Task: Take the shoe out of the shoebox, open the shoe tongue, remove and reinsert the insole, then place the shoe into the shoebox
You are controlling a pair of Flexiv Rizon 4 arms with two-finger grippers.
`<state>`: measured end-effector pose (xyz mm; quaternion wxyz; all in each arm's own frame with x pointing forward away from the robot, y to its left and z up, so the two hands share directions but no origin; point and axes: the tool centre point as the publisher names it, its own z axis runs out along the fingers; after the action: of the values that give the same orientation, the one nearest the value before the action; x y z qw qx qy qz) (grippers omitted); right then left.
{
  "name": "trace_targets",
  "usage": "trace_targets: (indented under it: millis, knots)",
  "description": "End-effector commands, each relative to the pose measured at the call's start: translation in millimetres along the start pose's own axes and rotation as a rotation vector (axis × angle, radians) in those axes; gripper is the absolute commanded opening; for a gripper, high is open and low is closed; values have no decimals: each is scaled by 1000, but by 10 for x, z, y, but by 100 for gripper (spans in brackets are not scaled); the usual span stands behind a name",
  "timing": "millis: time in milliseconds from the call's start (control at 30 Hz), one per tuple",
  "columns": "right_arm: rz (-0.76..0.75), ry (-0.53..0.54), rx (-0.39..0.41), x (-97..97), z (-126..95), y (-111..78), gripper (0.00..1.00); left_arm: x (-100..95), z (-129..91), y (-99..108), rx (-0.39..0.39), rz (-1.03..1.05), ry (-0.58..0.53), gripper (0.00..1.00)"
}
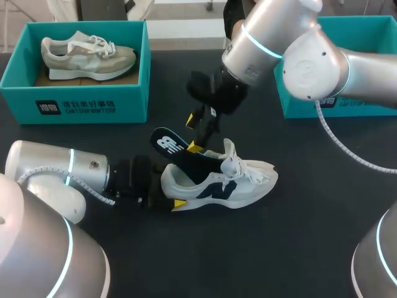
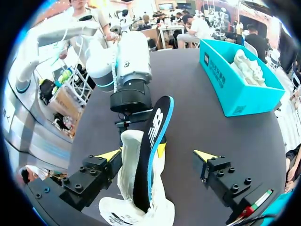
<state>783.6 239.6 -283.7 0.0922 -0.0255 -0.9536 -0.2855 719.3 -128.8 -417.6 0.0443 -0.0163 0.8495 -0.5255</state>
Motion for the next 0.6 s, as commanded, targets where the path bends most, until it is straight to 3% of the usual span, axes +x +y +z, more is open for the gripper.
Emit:
trace_targets:
  millis: [33, 100, 233, 433, 467, 600]
  knots:
    - [201, 9, 12, 52, 53, -33, 100, 15, 21, 15, -4, 0, 0, 0]
    - [270, 33, -7, 67, 76, -21, 100, 15, 21, 15, -4, 0, 0, 0]
    - [389, 73, 30, 107, 139, 4, 100, 15, 21, 15, -4, 0, 0, 0]
    - [414, 114, 2, 90, 293, 9, 100, 15, 21, 15, -4, 0, 0, 0]
    - [408, 115, 0, 78, 321, -3, 98, 15, 21, 15, -4, 0, 0, 0]
    - [407, 105, -29, 31, 392, -54, 73, 15, 21, 15, -4, 0, 0, 0]
